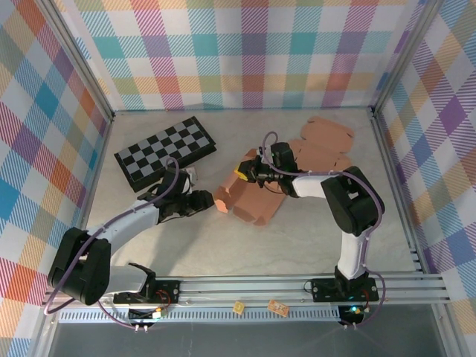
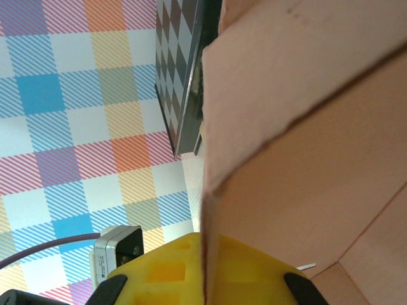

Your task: Fold the paper box

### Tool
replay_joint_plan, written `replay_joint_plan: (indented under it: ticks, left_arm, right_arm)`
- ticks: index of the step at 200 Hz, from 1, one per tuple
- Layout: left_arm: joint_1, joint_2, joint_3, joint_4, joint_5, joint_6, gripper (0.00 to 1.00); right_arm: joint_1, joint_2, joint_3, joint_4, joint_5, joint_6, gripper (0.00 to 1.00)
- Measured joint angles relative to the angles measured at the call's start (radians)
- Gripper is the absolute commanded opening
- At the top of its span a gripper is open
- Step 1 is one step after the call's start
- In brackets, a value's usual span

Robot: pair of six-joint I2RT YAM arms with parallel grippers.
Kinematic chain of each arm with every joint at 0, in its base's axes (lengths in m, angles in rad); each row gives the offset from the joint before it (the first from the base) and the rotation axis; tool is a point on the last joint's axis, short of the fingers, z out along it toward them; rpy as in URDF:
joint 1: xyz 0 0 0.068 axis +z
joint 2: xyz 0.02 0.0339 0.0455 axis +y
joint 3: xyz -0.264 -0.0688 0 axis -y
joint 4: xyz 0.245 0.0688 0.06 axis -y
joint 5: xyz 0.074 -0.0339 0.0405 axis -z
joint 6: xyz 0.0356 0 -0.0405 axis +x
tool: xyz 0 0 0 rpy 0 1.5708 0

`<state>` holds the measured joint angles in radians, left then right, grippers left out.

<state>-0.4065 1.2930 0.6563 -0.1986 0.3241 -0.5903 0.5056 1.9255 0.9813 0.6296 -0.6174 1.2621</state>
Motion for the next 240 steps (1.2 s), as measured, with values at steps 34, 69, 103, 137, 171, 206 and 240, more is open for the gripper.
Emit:
replay_joint_plan:
  ticks: [34, 69, 103, 137, 171, 206, 240]
  left_arm:
    - [-0.019, -0.024, -0.028, 0.037, -0.016, 0.004, 0.41]
    - [-0.066, -0.042, -0.091, 0.128, -0.040, 0.043, 0.38]
    - [-0.090, -0.082, -0.186, 0.251, -0.076, 0.139, 0.37]
    - [-0.090, -0.104, -0.235, 0.353, -0.108, 0.247, 0.34]
    - [-0.104, -0.064, -0.297, 0.556, -0.106, 0.340, 0.32]
    - [-0.113, 0.018, -0.299, 0.662, -0.105, 0.379, 0.31]
    - [-0.148, 0.088, -0.281, 0.731, -0.111, 0.378, 0.32]
  right_arm:
    - [-0.010, 0.010, -0.016, 0.051, -0.031, -0.011, 0.00]
    - [-0.018, 0.010, -0.024, 0.067, -0.042, -0.011, 0.00]
    - [-0.021, 0.011, -0.023, 0.066, -0.050, -0.010, 0.00]
    - [-0.021, 0.024, -0.008, 0.066, -0.054, -0.010, 0.00]
    - [-0.021, 0.029, 0.003, 0.065, -0.058, -0.006, 0.00]
    - [-0.021, 0.031, 0.006, 0.066, -0.057, 0.005, 0.00]
    - [-0.022, 0.035, 0.010, 0.072, -0.056, 0.016, 0.00]
